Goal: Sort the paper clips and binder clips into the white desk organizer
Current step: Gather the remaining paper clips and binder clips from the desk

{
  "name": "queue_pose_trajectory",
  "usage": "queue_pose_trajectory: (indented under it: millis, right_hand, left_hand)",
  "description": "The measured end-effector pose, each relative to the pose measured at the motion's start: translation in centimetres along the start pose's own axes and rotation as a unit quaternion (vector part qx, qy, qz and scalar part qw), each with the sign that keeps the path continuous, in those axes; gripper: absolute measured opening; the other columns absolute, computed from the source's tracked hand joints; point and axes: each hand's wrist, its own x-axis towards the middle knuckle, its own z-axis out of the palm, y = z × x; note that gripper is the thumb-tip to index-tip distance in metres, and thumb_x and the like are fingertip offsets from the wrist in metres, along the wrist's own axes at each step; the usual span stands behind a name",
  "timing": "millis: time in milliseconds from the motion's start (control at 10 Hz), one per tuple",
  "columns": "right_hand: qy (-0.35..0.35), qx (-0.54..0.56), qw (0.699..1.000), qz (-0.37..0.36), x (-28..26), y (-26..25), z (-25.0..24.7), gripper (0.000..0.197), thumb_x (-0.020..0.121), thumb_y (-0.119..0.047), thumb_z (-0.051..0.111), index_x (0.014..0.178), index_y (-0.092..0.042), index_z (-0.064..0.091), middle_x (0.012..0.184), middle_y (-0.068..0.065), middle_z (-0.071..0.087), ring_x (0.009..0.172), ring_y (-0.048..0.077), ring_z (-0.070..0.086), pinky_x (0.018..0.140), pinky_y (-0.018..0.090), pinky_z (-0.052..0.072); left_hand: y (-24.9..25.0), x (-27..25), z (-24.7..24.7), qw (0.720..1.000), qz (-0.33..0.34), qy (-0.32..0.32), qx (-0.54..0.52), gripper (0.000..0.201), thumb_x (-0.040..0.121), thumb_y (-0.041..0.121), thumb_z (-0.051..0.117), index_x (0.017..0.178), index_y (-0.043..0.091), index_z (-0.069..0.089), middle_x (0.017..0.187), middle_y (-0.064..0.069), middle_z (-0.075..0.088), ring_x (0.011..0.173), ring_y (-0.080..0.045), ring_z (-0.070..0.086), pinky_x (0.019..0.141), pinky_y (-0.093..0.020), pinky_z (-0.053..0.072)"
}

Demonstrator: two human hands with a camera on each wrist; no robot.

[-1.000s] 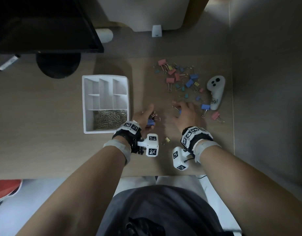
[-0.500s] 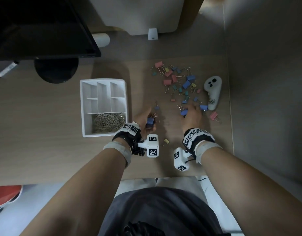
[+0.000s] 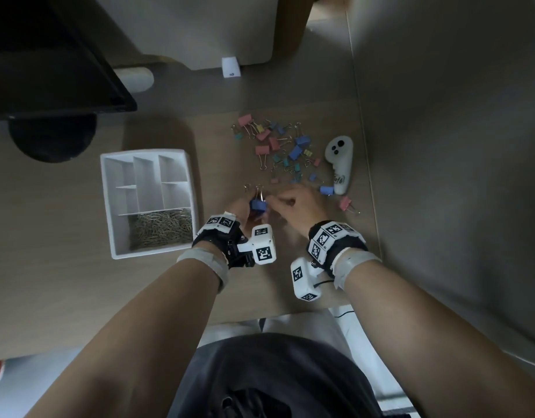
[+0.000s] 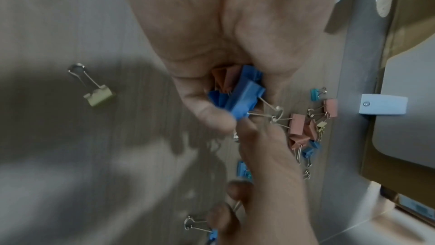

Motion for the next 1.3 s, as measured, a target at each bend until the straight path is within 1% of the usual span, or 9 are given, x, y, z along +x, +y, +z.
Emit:
queue_pose_trajectory:
  millis: [100, 200, 500, 600, 700, 900, 1000, 1100, 1300]
  right_hand:
    - [0.098, -0.062, 0.989, 0.092, 0.4, 2.2, -1.3, 0.024, 0.091, -0.032, 0.061, 0.110, -0.027, 0.073, 0.120, 0.001, 0.067, 0.104, 0.020, 0.061, 0.088, 0.027, 0.035]
    - [0.188, -0.182, 0.954, 0.148, 0.2, 4.8, -2.4, 0.033, 0.088, -0.022, 0.059, 0.119, -0.027, 0.066, 0.126, 0.002, 0.060, 0.118, 0.029, 0.051, 0.084, 0.036, 0.046]
    - [0.123, -0.192, 0.962, 0.148, 1.3, 6.8, -0.2, 0.036, 0.083, -0.002, 0.064, 0.114, -0.021, 0.069, 0.120, 0.011, 0.057, 0.106, 0.037, 0.058, 0.084, 0.043, 0.050]
    - [0.196, -0.086, 0.971, 0.107, 1.3, 5.2, -0.1, 0.027, 0.076, -0.007, 0.070, 0.102, -0.015, 0.073, 0.106, 0.011, 0.066, 0.099, 0.031, 0.060, 0.100, 0.025, 0.041]
    - [0.121, 0.084, 0.985, 0.091, 1.5, 1.8, -0.4, 0.026, 0.078, -0.012, 0.076, 0.102, -0.018, 0.067, 0.097, -0.004, 0.067, 0.083, 0.014, 0.062, 0.083, 0.007, 0.044]
    - [-0.065, 0.102, 0.992, 0.021, 1.9, -2.0, 0.0, 0.019, 0.072, -0.026, 0.086, 0.079, -0.034, 0.070, 0.084, -0.008, 0.074, 0.074, 0.004, 0.070, 0.068, 0.028, 0.054]
    - [0.004, 0.018, 1.000, 0.010, 2.0, -2.2, -0.3, 0.015, 0.076, -0.052, 0.075, 0.083, -0.038, 0.074, 0.090, -0.012, 0.072, 0.078, 0.007, 0.066, 0.074, 0.033, 0.054]
    - [0.098, 0.000, 0.995, 0.027, 3.0, -2.4, -1.8, 0.017, 0.086, -0.039, 0.070, 0.097, -0.029, 0.076, 0.094, -0.008, 0.074, 0.084, 0.012, 0.067, 0.073, 0.028, 0.052]
    - [0.077, -0.218, 0.968, 0.100, 8.8, 0.1, -2.9, 0.045, 0.086, -0.035, 0.067, 0.128, -0.025, 0.055, 0.122, 0.011, 0.059, 0.116, 0.035, 0.053, 0.087, 0.045, 0.051]
  left_hand:
    - [-0.1, 1.0, -0.1, 0.999, 0.003, 0.004, 0.036, 0.047, 0.104, 0.019, 0.043, 0.062, 0.007, 0.058, 0.044, -0.003, 0.057, 0.028, -0.008, 0.048, 0.035, -0.013, 0.037]
    - [-0.6, 1.5, 0.4, 1.000, -0.009, 0.015, 0.015, 0.036, 0.099, 0.039, 0.048, 0.071, 0.017, 0.052, 0.038, 0.006, 0.052, 0.027, -0.006, 0.046, 0.034, -0.012, 0.036]
    - [-1.0, 1.4, 0.1, 0.999, -0.030, -0.005, -0.020, 0.034, 0.092, 0.048, 0.058, 0.086, 0.015, 0.063, 0.074, -0.002, 0.064, 0.053, -0.014, 0.057, 0.038, -0.019, 0.044]
    - [-1.3, 1.7, -0.4, 0.999, -0.030, -0.018, -0.032, 0.040, 0.094, 0.048, 0.054, 0.074, 0.016, 0.065, 0.066, 0.000, 0.065, 0.048, -0.012, 0.057, 0.041, -0.021, 0.050]
    - [-0.8, 1.1, 0.2, 0.998, -0.034, -0.019, -0.053, 0.040, 0.092, 0.048, 0.056, 0.076, 0.013, 0.065, 0.064, -0.002, 0.064, 0.047, -0.014, 0.059, 0.042, -0.022, 0.052]
    - [0.7, 0.2, 0.2, 0.998, 0.000, -0.033, -0.058, 0.032, 0.104, 0.030, 0.033, 0.084, 0.015, 0.052, 0.053, 0.003, 0.066, 0.065, -0.016, 0.060, 0.046, -0.021, 0.054]
    - [1.9, 0.0, -0.9, 0.995, 0.025, -0.054, -0.078, 0.042, 0.102, 0.029, 0.032, 0.080, 0.013, 0.064, 0.064, -0.006, 0.063, 0.057, -0.019, 0.058, 0.044, -0.021, 0.049]
    - [2.7, 0.7, -1.2, 0.982, 0.021, -0.107, -0.152, 0.054, 0.100, 0.032, 0.030, 0.073, 0.001, 0.065, 0.054, -0.013, 0.059, 0.038, -0.023, 0.053, 0.036, -0.022, 0.042]
    - [4.5, 1.3, -1.6, 0.991, 0.000, -0.028, -0.130, 0.025, 0.099, 0.033, 0.049, 0.084, 0.017, 0.060, 0.095, -0.007, 0.062, 0.075, -0.020, 0.058, 0.081, -0.038, 0.048]
